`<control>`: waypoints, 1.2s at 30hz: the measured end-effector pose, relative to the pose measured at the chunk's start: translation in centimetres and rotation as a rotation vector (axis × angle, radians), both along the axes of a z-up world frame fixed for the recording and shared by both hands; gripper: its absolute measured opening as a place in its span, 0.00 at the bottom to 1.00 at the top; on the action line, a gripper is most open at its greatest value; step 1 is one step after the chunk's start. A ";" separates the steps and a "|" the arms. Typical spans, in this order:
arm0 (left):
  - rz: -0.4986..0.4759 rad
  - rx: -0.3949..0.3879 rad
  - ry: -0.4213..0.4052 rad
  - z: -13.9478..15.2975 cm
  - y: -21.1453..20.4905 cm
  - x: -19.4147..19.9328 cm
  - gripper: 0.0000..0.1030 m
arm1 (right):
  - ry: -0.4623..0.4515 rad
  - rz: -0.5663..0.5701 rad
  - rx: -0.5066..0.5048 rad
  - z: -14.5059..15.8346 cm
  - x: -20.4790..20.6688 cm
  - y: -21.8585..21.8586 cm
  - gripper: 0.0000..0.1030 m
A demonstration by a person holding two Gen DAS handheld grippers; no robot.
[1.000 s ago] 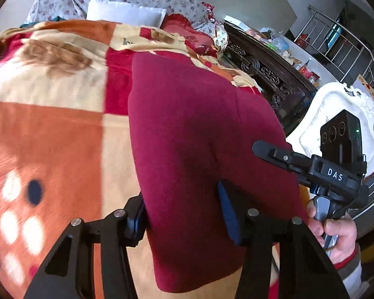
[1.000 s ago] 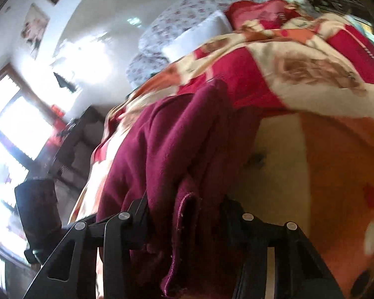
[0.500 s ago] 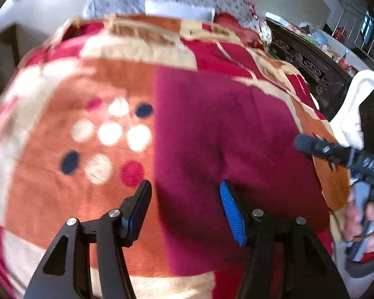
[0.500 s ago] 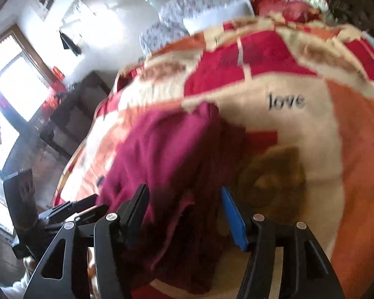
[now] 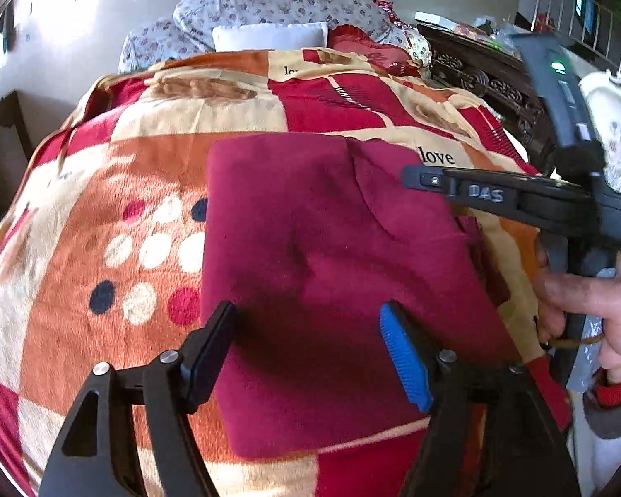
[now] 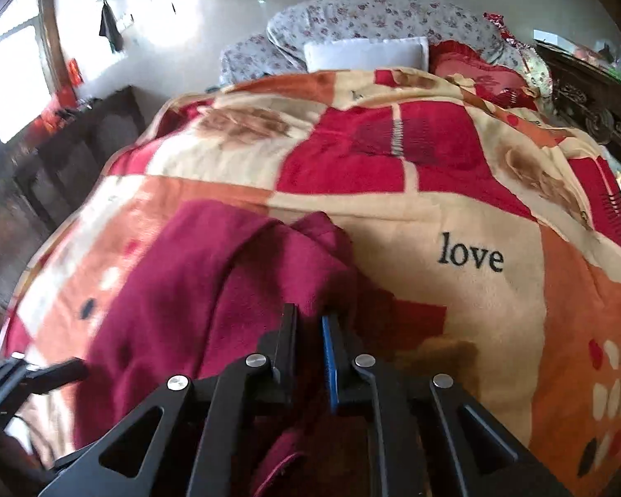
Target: Fold small clothes
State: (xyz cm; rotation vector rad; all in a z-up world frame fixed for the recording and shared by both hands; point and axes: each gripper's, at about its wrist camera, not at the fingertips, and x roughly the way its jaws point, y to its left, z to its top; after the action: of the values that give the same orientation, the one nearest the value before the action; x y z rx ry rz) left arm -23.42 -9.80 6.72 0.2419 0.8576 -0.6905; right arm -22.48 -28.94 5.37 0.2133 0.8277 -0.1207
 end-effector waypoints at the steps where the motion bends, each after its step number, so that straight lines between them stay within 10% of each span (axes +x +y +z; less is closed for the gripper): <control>1: -0.001 0.005 -0.009 -0.1 -0.3 0.0 0.73 | 0.012 -0.002 -0.002 -0.5 0.3 -0.2 0.11; 12: 0.041 0.009 -0.009 -0.1 0.3 0.0 0.75 | -0.089 0.076 0.154 3.8 -4.5 2.1 0.25; 27: 0.159 0.012 -0.042 1.2 4.3 -0.9 0.75 | -0.001 0.087 -0.029 0.8 -7.6 6.2 0.32; 32: 0.172 -0.009 -0.077 1.9 4.6 -1.8 0.75 | -0.078 0.046 -0.033 3.3 -10.3 7.6 0.64; 36: 0.178 -0.029 -0.088 2.3 4.7 -2.3 0.76 | -0.117 -0.006 -0.081 4.5 -11.8 8.3 0.68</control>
State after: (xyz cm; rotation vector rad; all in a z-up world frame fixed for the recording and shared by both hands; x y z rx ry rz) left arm -25.73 -5.11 9.06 0.1665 0.7746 -0.5218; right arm -34.27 -20.67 9.82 0.1446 0.7044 -0.1457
